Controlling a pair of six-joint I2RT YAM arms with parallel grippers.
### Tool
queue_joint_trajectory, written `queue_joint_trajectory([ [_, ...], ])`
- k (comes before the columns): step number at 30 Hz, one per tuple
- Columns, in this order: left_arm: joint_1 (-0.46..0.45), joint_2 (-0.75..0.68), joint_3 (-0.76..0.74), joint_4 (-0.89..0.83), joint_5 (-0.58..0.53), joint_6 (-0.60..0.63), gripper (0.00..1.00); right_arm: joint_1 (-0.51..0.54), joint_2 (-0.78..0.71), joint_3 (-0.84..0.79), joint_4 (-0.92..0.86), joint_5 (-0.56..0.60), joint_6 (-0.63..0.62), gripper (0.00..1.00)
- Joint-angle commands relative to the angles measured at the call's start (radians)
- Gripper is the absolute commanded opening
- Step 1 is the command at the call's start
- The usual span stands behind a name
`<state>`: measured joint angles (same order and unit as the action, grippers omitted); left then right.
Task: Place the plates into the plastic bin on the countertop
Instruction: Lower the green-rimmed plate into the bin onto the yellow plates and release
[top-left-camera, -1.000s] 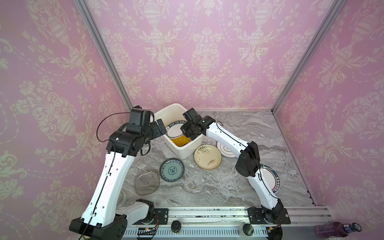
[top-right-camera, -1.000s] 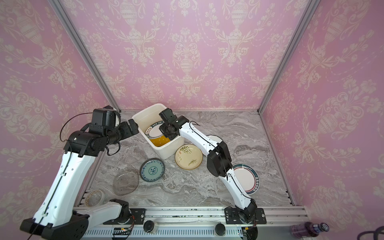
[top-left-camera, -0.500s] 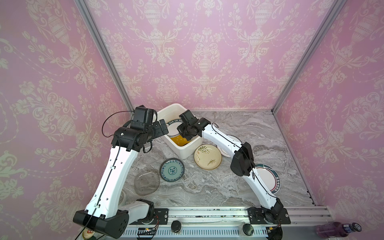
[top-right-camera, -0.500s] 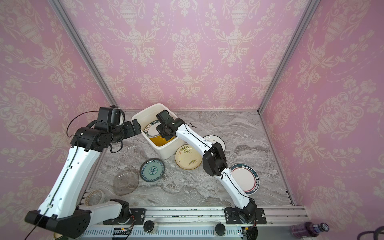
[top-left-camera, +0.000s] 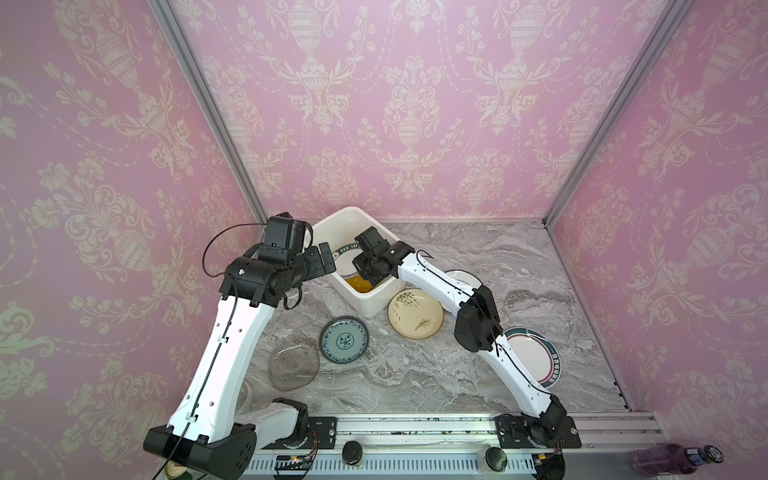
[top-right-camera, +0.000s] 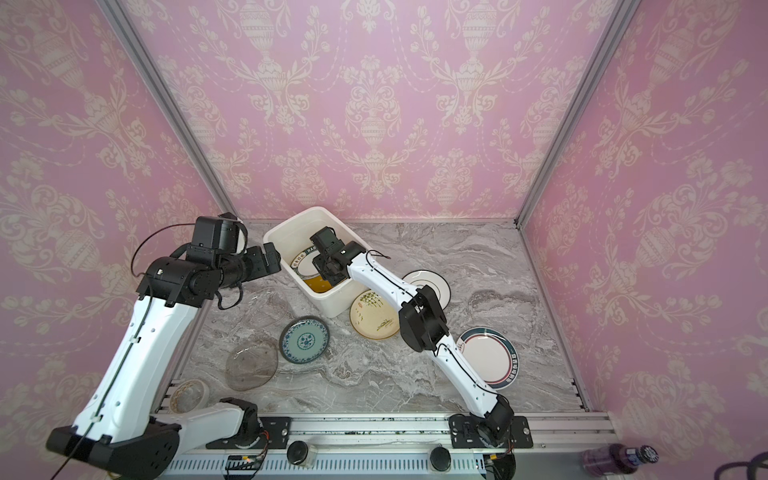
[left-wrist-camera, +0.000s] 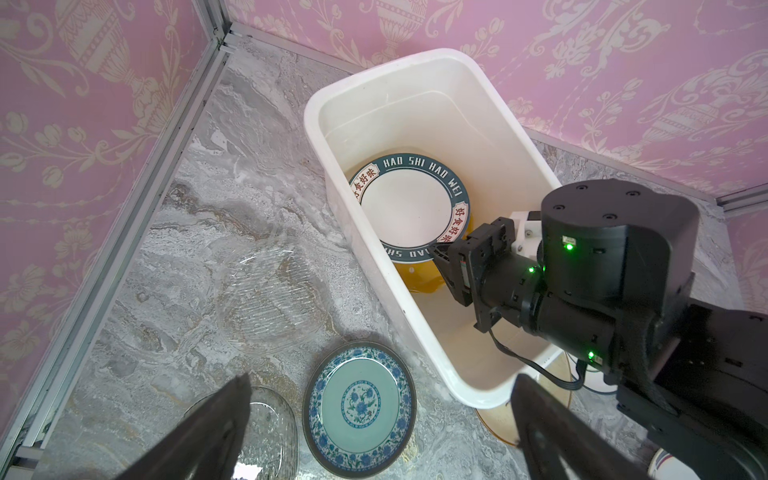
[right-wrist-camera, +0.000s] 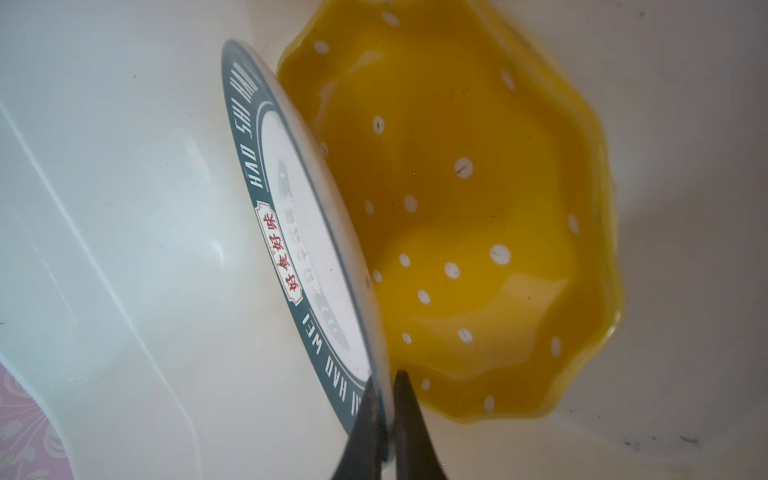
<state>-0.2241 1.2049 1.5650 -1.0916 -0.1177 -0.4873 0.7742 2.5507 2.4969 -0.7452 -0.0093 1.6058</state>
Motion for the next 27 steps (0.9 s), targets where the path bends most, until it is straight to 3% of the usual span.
queue_joint_trajectory([
  [1, 0.012, -0.026, -0.016, -0.034, 0.010, 0.019, 0.99, 0.000, 0.028, 0.045, -0.003, 0.033, 0.015, 0.04],
  [17, 0.020, -0.048, -0.011, -0.050, -0.007, 0.021, 0.99, 0.000, 0.034, 0.037, -0.025, 0.013, 0.062, 0.53],
  [27, 0.025, -0.054, -0.001, -0.061, -0.022, 0.026, 0.99, -0.007, 0.030, 0.031, -0.001, 0.018, 0.061, 0.62],
])
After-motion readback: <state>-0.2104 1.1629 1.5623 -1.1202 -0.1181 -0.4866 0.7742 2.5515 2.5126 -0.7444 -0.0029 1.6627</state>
